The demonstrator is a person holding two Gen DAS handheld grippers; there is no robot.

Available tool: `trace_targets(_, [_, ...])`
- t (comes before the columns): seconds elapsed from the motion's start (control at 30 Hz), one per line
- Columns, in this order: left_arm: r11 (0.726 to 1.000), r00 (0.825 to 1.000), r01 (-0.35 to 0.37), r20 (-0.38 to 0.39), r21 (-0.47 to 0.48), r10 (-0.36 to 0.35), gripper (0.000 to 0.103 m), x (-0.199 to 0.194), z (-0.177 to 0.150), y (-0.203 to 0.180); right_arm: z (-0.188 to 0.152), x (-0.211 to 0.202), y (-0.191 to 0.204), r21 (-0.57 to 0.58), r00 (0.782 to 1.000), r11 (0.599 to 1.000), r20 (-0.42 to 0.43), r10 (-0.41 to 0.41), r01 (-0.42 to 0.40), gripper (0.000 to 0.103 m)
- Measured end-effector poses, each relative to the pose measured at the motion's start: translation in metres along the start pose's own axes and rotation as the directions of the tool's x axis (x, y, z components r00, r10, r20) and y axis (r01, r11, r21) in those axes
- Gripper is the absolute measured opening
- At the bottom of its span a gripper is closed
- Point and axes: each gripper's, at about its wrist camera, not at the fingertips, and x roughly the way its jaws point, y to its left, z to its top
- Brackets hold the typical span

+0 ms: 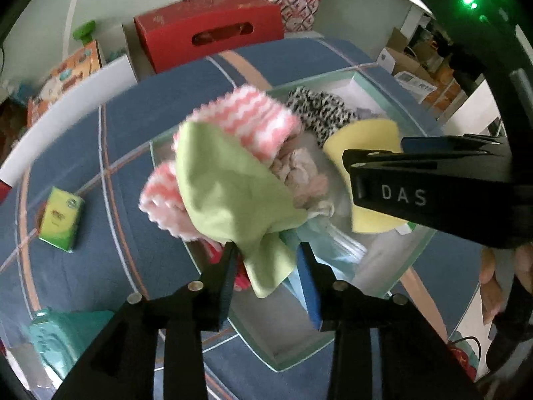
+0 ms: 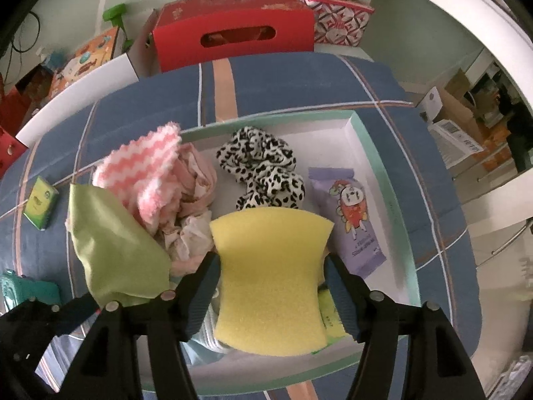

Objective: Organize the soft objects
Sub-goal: 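Carry the green cloth and yellow sponge into the white tray and open both grippers, then withdraw both tools toward the green tissue pack and red tape roll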

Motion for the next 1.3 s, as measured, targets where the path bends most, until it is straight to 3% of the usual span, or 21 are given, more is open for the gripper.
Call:
trace_targets(0.1, [1.000,1.000,-0.006,0.030,-0.022,0.007,0.038,-0.014,0.001,0.009,0.000,-0.012,-0.002,0.002,1.000,1.000,0.027,-0.009,0.009,0.071])
trace_targets(0.27, [0.988,0.986,-0.112,0.109,-0.103,0.123,0.039,-0.044,0.003,0.037,0.002,-0.038,-0.004,0.003,0.996,1.000,0.092,-0.006,0.006,0.071])
trace_targets(0.4, [0.971,0.974,-0.151,0.139,-0.187,0.179,0.057,-0.060,0.002,0.065,0.002,-0.055,0.003,-0.020,0.990,1.000,0.138,0.010,-0.007,0.071])
trace_targets(0.47, [0.960,0.969,-0.168,0.141,-0.225,0.203,0.059,-0.065,0.000,0.079,0.005,-0.057,0.008,-0.031,0.989,0.999,0.145,0.015,-0.011,0.071])
trace_targets(0.57, [0.944,0.965,-0.183,0.132,-0.275,0.226,0.069,-0.067,-0.003,0.096,0.007,-0.056,0.017,-0.054,0.990,0.998,0.141,0.031,-0.023,0.081])
trace_targets(0.67, [0.927,0.962,-0.189,0.129,-0.324,0.241,0.072,-0.067,-0.006,0.112,0.007,-0.054,0.026,-0.072,0.990,0.997,0.139,0.025,-0.015,0.094])
trace_targets(0.73, [0.915,0.961,-0.189,0.125,-0.355,0.247,0.082,-0.067,-0.009,0.123,0.007,-0.055,0.030,-0.082,0.988,0.996,0.149,0.033,-0.021,0.102])
trace_targets(0.77, [0.912,0.960,-0.190,0.125,-0.363,0.250,0.088,-0.067,-0.010,0.126,0.007,-0.056,0.031,-0.082,0.987,0.996,0.154,0.037,-0.024,0.103])
trace_targets(0.83, [0.902,0.954,-0.205,0.127,-0.379,0.270,0.089,-0.069,-0.014,0.134,0.007,-0.058,0.031,-0.074,0.985,0.996,0.165,0.051,-0.039,0.103])
trace_targets(1.07, [0.864,0.931,-0.232,0.154,-0.447,0.330,0.089,-0.086,-0.024,0.167,0.010,-0.062,0.036,-0.048,0.978,0.994,0.181,0.106,-0.099,0.103])
trace_targets(1.17, [0.836,0.908,-0.268,0.165,-0.478,0.386,0.090,-0.097,-0.033,0.183,0.012,-0.067,0.051,-0.071,0.972,0.991,0.202,0.124,-0.111,0.103])
trace_targets(1.3, [0.791,0.875,-0.312,0.166,-0.526,0.455,0.099,-0.112,-0.047,0.211,0.015,-0.072,0.078,-0.106,0.955,0.978,0.223,0.198,-0.178,0.103])
